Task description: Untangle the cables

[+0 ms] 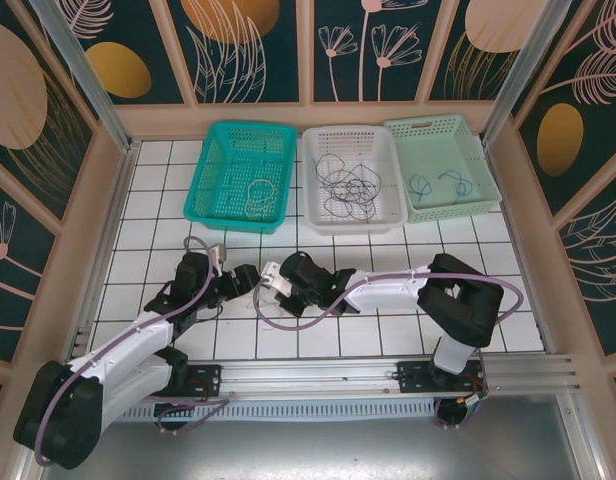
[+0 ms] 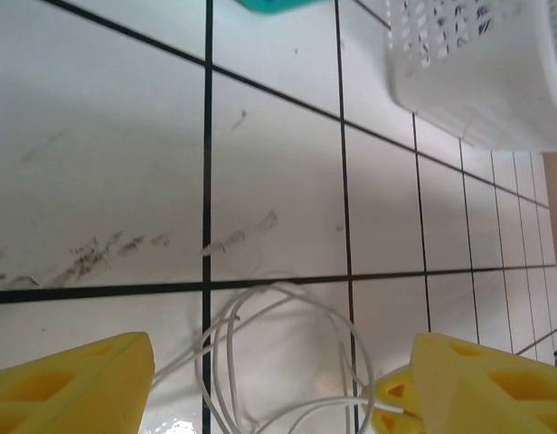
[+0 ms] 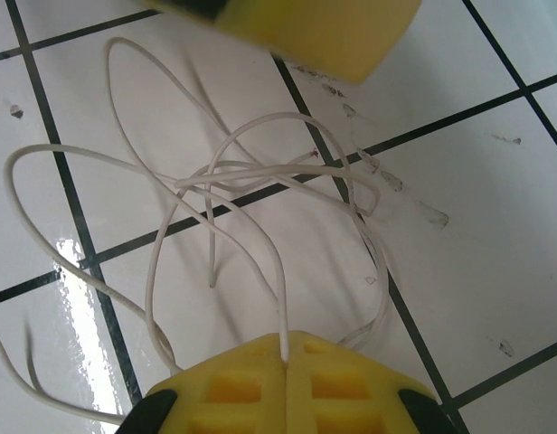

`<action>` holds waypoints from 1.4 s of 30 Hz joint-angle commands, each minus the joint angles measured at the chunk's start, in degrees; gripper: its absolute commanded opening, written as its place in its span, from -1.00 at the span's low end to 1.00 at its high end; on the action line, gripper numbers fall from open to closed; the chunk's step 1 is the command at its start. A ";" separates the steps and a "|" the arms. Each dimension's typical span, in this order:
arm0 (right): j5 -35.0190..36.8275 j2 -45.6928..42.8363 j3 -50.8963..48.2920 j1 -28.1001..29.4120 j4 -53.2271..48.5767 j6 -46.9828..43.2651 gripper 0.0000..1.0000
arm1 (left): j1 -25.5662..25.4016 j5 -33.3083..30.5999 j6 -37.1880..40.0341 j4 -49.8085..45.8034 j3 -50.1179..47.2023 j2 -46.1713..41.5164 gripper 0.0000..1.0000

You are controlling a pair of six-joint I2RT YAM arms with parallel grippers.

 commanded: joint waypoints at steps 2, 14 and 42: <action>0.58 -2.01 -1.42 0.44 2.27 0.53 -1.00 | -1.33 1.39 2.36 2.60 1.26 0.04 0.52; 0.58 -3.48 -2.99 0.18 3.58 0.41 -0.98 | -2.75 3.08 7.86 -0.21 4.15 1.68 0.25; -2.40 -4.02 -3.99 -1.49 4.95 0.85 -0.98 | -10.82 -2.03 12.30 -4.14 10.66 12.76 -0.33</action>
